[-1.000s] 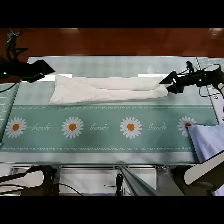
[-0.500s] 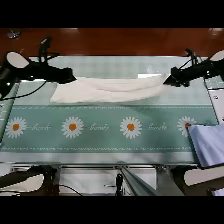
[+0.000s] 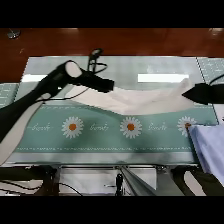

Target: Fold the shirts.

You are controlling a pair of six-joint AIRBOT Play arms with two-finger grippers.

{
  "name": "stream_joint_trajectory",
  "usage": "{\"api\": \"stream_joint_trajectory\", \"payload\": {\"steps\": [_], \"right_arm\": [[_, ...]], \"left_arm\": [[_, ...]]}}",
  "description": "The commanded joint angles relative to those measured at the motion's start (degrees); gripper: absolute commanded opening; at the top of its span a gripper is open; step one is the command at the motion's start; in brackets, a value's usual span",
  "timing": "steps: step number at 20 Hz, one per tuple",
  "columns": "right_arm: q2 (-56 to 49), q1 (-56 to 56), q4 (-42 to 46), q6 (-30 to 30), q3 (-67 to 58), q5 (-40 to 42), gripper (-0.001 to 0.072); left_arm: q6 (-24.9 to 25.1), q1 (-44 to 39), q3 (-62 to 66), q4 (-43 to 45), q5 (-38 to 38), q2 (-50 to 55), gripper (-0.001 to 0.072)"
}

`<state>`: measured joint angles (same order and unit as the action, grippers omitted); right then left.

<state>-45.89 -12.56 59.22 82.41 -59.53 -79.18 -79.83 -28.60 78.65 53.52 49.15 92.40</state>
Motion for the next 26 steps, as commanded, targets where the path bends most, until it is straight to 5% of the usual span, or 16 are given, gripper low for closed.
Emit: {"api": "stream_joint_trajectory", "payload": {"steps": [1, 8, 11, 15, 19, 24, 26], "right_arm": [[10.9, 0.0, -1.0, 4.4, 3.3, -2.4, 0.0023], [12.5, 0.0, -4.8, 4.6, 3.3, -2.7, 0.0023], [12.3, 0.0, -4.9, 3.8, 3.3, -2.7, 0.0023], [8.7, 0.6, -10.2, 1.3, 1.4, -2.4, 0.0023], [0.1, 12.4, -10.3, 1.7, -3.7, 3.3, 0.0023], [-22.1, 31.4, -8.2, 1.9, -15.7, 13.9, 0.0024], [-33.1, 36.5, -4.1, 2.1, -23.0, 16.5, 0.0024]], "left_arm": [[-5.0, -9.6, 8.4, 0.0, 2.1, 9.3, 0.0019], [-4.6, -26.0, 14.8, -10.1, 4.7, 18.1, 0.0020], [-3.4, -25.3, 15.0, -10.1, 7.6, 16.9, 0.0020], [-3.3, -11.3, 14.9, -9.7, 11.5, 11.1, 0.0020], [-4.3, 10.9, 14.9, -5.7, 20.2, 2.0, 0.0020], [0.9, 34.9, 14.8, -3.8, 26.0, -15.0, 0.0020], [1.8, 39.8, 14.6, 4.3, 26.2, -21.7, 0.0020]]}}
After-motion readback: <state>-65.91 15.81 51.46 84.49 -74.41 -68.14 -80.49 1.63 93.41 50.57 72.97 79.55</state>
